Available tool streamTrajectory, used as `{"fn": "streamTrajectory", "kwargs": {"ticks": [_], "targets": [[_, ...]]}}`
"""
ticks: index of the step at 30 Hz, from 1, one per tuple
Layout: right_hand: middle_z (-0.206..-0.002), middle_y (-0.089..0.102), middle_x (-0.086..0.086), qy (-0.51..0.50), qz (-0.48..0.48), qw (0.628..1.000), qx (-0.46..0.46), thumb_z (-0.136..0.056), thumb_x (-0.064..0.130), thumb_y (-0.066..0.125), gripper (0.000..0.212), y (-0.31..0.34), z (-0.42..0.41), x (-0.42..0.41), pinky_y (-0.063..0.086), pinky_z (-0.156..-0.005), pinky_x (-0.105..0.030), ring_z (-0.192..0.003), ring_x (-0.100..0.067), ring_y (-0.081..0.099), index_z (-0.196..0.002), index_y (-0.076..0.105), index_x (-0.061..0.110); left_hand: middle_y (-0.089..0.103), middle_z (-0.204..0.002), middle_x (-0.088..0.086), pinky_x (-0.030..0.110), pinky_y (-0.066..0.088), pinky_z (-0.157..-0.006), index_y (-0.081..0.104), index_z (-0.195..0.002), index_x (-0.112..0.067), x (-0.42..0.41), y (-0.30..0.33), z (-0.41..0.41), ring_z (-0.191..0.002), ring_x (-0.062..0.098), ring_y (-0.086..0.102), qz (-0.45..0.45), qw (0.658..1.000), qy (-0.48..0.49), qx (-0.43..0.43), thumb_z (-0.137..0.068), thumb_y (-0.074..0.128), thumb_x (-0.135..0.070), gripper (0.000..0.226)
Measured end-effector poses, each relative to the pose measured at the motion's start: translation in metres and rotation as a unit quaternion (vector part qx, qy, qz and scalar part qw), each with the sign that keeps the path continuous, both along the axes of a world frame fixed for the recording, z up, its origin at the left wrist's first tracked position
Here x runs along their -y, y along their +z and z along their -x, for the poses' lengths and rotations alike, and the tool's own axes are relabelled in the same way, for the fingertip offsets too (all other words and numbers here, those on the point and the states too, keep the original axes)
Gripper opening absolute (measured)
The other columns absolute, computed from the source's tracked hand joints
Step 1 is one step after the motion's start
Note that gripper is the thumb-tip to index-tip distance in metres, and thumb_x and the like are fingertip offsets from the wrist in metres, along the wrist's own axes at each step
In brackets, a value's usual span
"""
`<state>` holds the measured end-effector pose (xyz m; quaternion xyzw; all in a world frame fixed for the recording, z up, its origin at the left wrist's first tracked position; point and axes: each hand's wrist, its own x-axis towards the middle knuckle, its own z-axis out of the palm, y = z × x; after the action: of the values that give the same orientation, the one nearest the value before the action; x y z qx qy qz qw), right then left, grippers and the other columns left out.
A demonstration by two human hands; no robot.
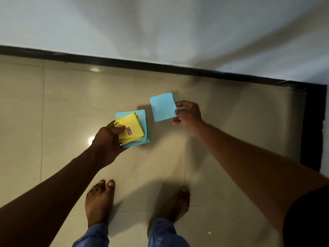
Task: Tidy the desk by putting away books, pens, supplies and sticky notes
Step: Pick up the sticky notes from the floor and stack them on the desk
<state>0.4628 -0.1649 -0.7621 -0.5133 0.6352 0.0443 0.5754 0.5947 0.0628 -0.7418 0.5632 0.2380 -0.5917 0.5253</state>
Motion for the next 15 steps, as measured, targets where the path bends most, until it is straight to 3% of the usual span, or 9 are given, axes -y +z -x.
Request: {"fn": "streamTrajectory", "kwargs": {"ticks": [2,7,11,15], "targets": [[-0.102,0.072,-0.026,-0.034,-0.047,0.998,0.039,-0.09,-0.01,0.054,0.031,0.032,0.004,-0.019,0.064,-0.068,-0.043,-0.08,-0.04,0.074,-0.094,0.069,0.016,0.067,-0.127,0.012,0.04,0.057,-0.087,0.055,-0.142,-0.018,0.007,0.024,-0.005,-0.104,0.029,0.067,0.006,1.0,-0.004,0.005,-0.096,0.047,-0.006,0.048],[-0.102,0.075,-0.022,-0.064,-0.087,0.99,0.092,-0.093,-0.003,0.055,0.031,0.119,0.009,-0.059,0.062,-0.068,-0.036,-0.082,-0.033,0.077,-0.117,0.072,0.008,0.065,-0.124,0.012,0.037,0.061,-0.076,0.054,-0.141,-0.017,0.019,0.089,-0.018,-0.102,0.03,0.066,0.01,1.0,-0.009,0.012,-0.095,0.049,-0.006,0.048],[-0.104,0.074,-0.021,-0.059,-0.067,0.992,0.092,-0.095,-0.001,0.053,0.032,0.187,0.007,-0.076,0.064,-0.071,-0.035,-0.08,-0.03,0.077,-0.119,0.072,0.009,0.06,-0.138,0.02,0.054,0.047,-0.107,0.057,-0.139,-0.015,0.017,0.139,-0.033,-0.116,0.035,0.061,0.019,0.999,-0.024,0.032,-0.094,0.052,-0.006,0.046],[-0.104,0.074,-0.019,-0.05,-0.053,0.993,0.091,-0.095,-0.001,0.053,0.033,0.249,0.002,-0.086,0.064,-0.074,-0.037,-0.08,-0.029,0.077,-0.119,0.072,0.011,0.057,-0.142,0.021,0.055,0.045,-0.108,0.055,-0.14,-0.015,0.013,0.191,-0.039,-0.118,0.037,0.059,0.035,0.998,-0.036,0.045,-0.095,0.051,-0.007,0.046]]}}
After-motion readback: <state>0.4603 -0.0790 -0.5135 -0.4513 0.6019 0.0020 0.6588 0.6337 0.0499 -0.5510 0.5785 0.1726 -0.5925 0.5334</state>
